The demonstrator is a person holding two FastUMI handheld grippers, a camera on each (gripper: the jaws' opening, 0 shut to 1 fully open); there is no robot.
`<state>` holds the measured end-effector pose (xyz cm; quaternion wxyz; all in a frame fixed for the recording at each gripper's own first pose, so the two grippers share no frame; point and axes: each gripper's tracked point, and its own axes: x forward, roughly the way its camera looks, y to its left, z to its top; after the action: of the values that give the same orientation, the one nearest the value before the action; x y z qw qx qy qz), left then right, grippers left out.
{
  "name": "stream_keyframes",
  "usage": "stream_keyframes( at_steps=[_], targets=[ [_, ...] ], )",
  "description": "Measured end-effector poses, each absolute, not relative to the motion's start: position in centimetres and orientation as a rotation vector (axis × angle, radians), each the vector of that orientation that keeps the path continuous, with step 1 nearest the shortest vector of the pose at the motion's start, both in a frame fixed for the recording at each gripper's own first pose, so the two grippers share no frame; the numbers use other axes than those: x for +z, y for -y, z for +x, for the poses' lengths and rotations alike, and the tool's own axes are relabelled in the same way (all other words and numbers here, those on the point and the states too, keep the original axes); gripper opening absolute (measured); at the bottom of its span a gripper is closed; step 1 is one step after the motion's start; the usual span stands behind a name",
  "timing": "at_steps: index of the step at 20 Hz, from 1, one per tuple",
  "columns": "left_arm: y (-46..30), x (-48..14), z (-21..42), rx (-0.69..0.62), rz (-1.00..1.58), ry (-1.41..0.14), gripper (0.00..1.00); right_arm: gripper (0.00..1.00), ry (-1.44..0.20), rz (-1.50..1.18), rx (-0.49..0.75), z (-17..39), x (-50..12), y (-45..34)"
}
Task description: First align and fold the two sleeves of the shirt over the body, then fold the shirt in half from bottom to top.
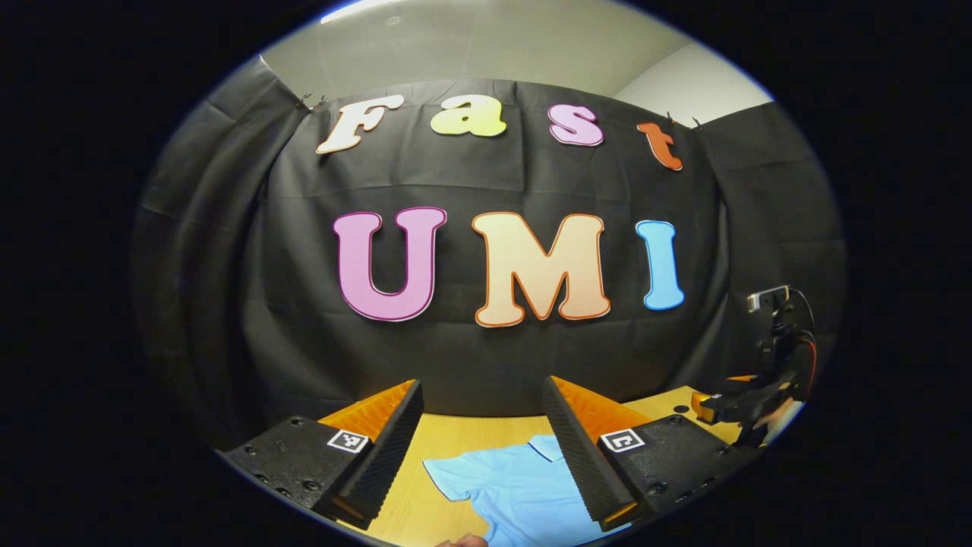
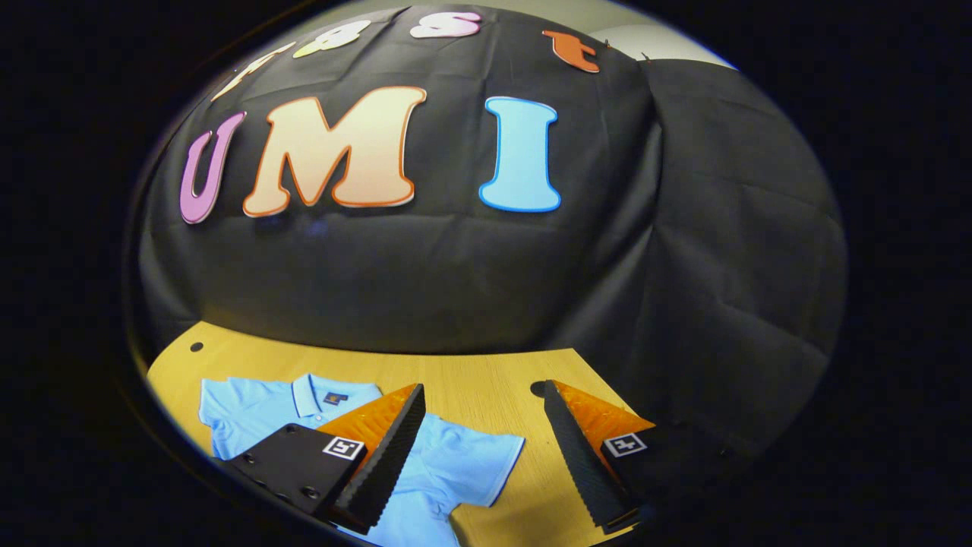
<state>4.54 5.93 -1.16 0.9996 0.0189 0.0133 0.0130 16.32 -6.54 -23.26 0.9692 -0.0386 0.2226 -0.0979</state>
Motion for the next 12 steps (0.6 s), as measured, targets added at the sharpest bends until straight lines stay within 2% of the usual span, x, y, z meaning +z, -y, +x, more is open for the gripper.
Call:
stream_keyframes(
  at_steps=[12],
  targets=[
    [-7.4, -2.8, 5.7, 0.028, 0.056, -0.081, 0.95, 0.99, -0.701, -0.084, -0.237, 16.6, -35.2, 8.3]
  ],
)
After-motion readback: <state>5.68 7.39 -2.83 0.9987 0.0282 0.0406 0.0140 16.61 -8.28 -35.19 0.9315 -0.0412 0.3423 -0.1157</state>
